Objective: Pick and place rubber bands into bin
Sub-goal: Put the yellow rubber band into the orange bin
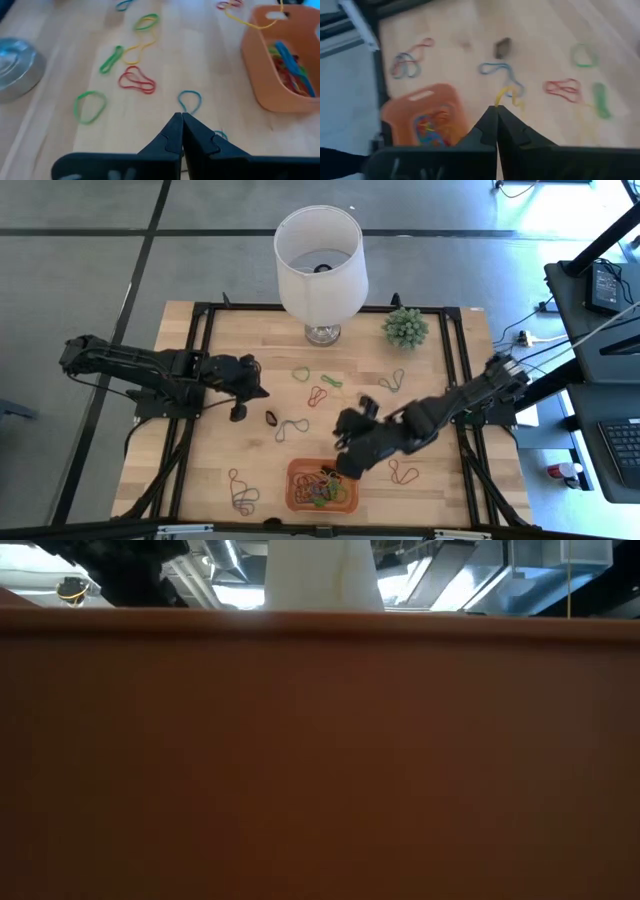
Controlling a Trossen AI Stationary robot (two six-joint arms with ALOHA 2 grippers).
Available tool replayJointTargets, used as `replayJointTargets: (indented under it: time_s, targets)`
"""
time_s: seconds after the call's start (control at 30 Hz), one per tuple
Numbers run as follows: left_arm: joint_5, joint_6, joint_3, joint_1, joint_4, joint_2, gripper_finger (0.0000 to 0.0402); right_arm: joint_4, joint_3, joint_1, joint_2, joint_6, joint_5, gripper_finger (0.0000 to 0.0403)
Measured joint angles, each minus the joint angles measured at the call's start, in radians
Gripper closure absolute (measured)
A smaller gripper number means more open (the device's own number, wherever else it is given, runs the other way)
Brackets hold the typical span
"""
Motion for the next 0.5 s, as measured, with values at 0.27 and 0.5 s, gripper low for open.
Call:
replayJointTargets:
  time_s: [0.27, 0.5]
  targets:
    - [0.014, -0.005, 0.0, -0.06, 0.0, 0.0, 0.04, -0.165, 0.346, 0.061, 0.218, 0.021, -0.004, 0.0403]
    - [0.014, -0.025, 0.0, -0.13, 0.001, 0.0, 0.04, -0.207, 0.513, 0.104, 0.308, 0.034, -0.004, 0.0403]
